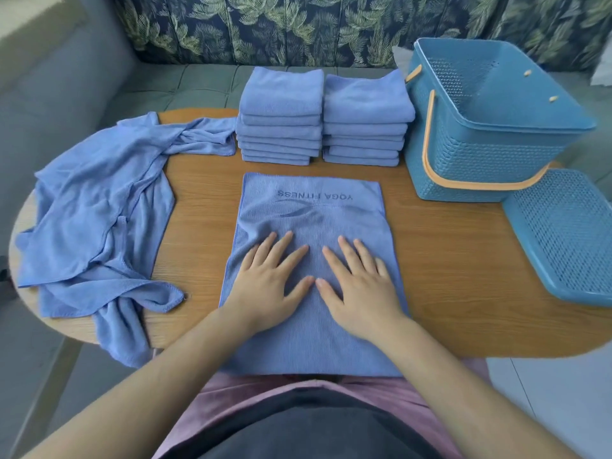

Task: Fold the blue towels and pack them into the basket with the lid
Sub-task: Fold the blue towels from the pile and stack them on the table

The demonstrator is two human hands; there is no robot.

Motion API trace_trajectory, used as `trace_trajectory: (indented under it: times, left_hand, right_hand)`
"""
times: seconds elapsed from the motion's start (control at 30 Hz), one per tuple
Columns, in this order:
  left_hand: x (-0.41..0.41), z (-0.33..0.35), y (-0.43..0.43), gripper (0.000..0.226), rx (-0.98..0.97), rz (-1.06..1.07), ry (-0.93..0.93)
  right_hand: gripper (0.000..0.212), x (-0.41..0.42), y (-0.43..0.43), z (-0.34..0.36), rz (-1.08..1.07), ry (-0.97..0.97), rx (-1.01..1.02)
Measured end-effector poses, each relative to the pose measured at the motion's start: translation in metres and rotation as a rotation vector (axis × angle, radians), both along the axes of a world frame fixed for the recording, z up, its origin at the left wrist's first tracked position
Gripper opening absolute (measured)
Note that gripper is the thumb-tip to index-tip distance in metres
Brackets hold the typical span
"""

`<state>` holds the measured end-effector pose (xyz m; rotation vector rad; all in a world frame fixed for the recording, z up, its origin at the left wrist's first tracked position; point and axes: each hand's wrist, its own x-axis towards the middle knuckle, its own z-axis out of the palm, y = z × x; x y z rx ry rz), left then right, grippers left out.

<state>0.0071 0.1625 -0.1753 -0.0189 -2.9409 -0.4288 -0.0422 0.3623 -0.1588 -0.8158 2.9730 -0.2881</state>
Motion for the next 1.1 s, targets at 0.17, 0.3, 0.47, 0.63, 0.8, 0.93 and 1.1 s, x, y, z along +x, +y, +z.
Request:
trace_trajectory:
  times: [0.17,0.3,0.47,0.63,0.8,0.93,1.1]
  left_hand:
    - [-0.063,0.022,-0.029,0.030,0.014,0.083,0.120]
    - [-0.110,0.029,-0.074,0.025,0.031,0.145,-0.006]
    - [-0.108,0.029,-0.106,0.031,0.077,-0.037,0.020]
    - [-0.093,0.018,-0.113,0.017,0.241,-0.173,0.144]
    - [-0.089,0.018,-0.107,0.019,0.094,-0.198,0.216]
    - [-0.090,0.017,-0.108,0.017,0.126,-0.217,0.137]
    - [-0.093,0.018,-0.109,0.006,0.177,-0.218,0.138]
  right_hand:
    - [0.047,-0.086,-0.004,0.012,0.048,0.160,-0.189]
    - [0.042,-0.148,0.005,0.013,0.109,0.094,-0.147]
    - [0.016,-0.161,0.024,-0.003,0.171,0.090,-0.434]
    - [0.008,-0.160,0.027,-0.002,0.170,0.057,-0.705]
    - [0.004,-0.162,0.029,-0.004,0.136,0.071,-0.770]
    - [0.004,-0.162,0.027,-0.005,0.123,0.074,-0.753]
    - [0.004,-0.162,0.027,-0.006,0.112,0.054,-0.761]
